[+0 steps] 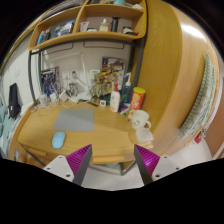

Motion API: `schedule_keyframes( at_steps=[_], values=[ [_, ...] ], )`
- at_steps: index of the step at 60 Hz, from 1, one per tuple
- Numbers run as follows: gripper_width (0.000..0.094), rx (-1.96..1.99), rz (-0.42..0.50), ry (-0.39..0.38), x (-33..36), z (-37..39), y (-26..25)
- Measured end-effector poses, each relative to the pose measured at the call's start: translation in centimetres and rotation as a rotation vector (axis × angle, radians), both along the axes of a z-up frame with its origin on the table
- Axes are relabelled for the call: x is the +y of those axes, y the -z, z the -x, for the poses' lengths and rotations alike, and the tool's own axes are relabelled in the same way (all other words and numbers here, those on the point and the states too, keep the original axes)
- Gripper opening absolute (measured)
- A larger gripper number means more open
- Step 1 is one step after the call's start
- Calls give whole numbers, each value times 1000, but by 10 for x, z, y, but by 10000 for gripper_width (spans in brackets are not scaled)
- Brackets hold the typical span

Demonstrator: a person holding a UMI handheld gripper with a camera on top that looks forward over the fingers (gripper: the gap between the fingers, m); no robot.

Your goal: Arrange mouse

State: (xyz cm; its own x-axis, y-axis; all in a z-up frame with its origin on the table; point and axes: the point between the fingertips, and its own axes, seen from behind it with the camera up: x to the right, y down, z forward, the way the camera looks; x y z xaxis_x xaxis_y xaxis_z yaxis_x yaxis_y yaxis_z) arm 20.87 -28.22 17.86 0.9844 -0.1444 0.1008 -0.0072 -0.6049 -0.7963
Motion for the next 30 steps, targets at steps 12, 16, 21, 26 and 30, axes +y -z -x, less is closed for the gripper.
schedule_keyframes(
  at_steps=[12,16,21,26,30],
  values=[
    [846,26,59,-121,15,91,88],
    [850,55,58,-156,24,126,109],
    [848,105,53,-200,41,172,126],
    [848,134,48,-226,62,207,139],
    [846,147,50,-236,80,228,148]
  ],
)
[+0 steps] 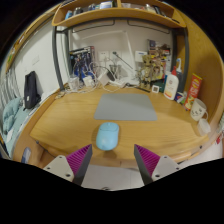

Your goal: Arrange mouse

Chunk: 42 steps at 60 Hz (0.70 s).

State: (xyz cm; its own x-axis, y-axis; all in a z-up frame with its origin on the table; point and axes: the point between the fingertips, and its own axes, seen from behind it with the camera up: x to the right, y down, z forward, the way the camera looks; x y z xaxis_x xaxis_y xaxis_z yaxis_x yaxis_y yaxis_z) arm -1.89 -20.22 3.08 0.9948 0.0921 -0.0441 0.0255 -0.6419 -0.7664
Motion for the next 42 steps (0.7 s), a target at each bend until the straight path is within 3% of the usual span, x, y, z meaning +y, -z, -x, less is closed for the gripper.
schedule_keyframes(
  at_steps=[21,32,35,42],
  values=[
    [822,-41,9,36,72,30,44],
    [650,-33,-47,110,89,28,43],
    [525,-35,-59,127,90,27,42],
    [463,-27,-61,125,90,27,42]
  ],
)
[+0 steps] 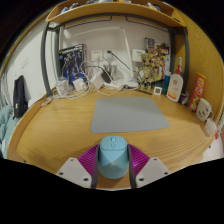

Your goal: Arrange mouse

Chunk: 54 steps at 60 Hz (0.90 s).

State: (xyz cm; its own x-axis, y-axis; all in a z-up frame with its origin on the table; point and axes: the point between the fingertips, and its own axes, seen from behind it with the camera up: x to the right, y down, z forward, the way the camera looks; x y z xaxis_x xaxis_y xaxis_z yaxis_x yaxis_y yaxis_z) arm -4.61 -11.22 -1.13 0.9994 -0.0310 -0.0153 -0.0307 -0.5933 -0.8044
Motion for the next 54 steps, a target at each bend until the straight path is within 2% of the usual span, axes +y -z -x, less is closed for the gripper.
schedule_keyframes(
  at_steps=[5,9,15,26,39,46,54],
  values=[
    [360,4,9,1,0,0,1],
    [339,-14,29,8,-2,-1,1],
    [337,-16,58,-25,-1,13,-15],
    [338,22,-71,-65,46,45,-118],
    [337,18,-210,-23,131,6,-201],
    [337,10,-223,5,171,-29,-201],
    [335,-11,-147,-12,196,-48,-159]
  ],
)
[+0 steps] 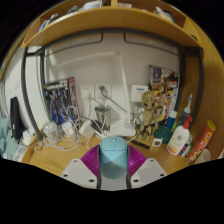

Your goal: Arrange mouse

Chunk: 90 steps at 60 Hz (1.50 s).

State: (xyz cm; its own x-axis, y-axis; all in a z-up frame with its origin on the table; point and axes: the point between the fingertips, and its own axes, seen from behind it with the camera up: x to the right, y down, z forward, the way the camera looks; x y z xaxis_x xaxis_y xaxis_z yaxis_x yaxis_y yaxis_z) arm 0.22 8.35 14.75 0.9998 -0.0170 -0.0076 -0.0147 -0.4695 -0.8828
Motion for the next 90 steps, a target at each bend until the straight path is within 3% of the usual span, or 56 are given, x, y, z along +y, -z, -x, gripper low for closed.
schedule_keyframes(
  at_steps=[11,26,32,33,43,47,50,75,90],
  values=[
    [335,-19,158,-11,7,-4,89],
    [358,-30,287,-23,-10,-8,158],
    [393,-4,265,-19,-11,-8,159],
    [435,-5,265,-22,-12,-8,160],
    [537,-2,278,-34,-11,-10,163],
    [740,-29,300,-36,-15,-14,162],
    [881,-49,318,-42,-20,-17,158],
    [870,-44,210,47,-111,6,18],
    [873,-31,131,51,-180,44,-51]
  ],
)
